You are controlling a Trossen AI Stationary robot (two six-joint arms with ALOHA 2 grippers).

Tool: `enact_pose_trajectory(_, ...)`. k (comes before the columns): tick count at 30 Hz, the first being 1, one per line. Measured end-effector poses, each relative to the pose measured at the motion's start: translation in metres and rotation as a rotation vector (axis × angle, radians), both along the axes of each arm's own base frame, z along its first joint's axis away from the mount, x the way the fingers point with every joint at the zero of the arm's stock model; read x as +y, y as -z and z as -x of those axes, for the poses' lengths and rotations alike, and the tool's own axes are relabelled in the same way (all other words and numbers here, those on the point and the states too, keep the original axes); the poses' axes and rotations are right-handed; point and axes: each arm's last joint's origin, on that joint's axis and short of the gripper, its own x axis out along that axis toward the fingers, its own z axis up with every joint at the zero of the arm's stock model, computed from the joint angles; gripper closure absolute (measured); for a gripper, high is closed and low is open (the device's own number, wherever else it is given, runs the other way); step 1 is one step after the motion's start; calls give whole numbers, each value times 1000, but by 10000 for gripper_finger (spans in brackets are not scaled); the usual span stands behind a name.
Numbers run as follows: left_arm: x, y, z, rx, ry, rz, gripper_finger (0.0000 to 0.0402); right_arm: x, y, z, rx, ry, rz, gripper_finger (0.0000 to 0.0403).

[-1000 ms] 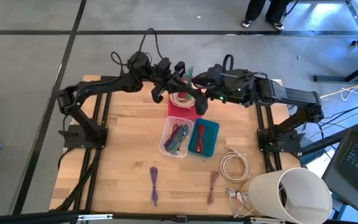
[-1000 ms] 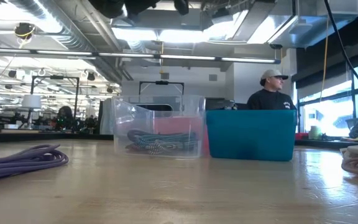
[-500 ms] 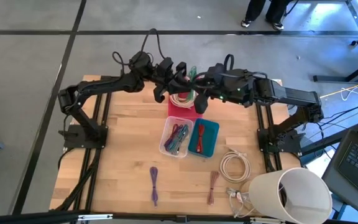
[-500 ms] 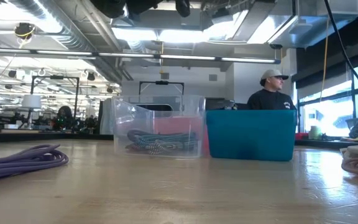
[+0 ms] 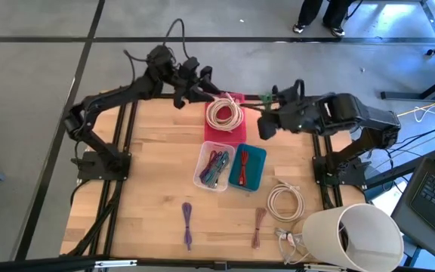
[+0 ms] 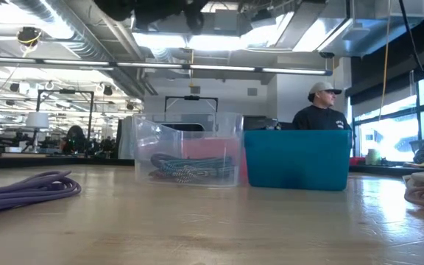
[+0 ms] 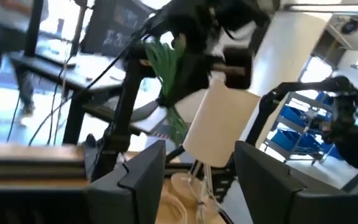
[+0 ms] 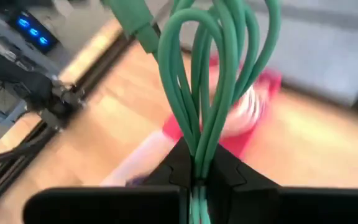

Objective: Pick & Place USB Port
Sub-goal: Put the green charger cable into the blue bin

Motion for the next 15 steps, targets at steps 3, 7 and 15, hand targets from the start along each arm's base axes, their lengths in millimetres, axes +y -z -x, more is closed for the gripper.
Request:
enact_pose_trajectory(3, 13, 3, 13, 50, -19, 25, 216, 13, 24, -7, 34, 25, -130, 383)
enact_pose_trajectory(7, 26, 8, 28, 94, -60, 29, 220, 27, 61, -17, 75, 85, -256, 383)
enact_pose_trajectory(15, 40, 4, 54, 108, -90, 26, 222, 32, 142, -41, 115, 105, -541, 383)
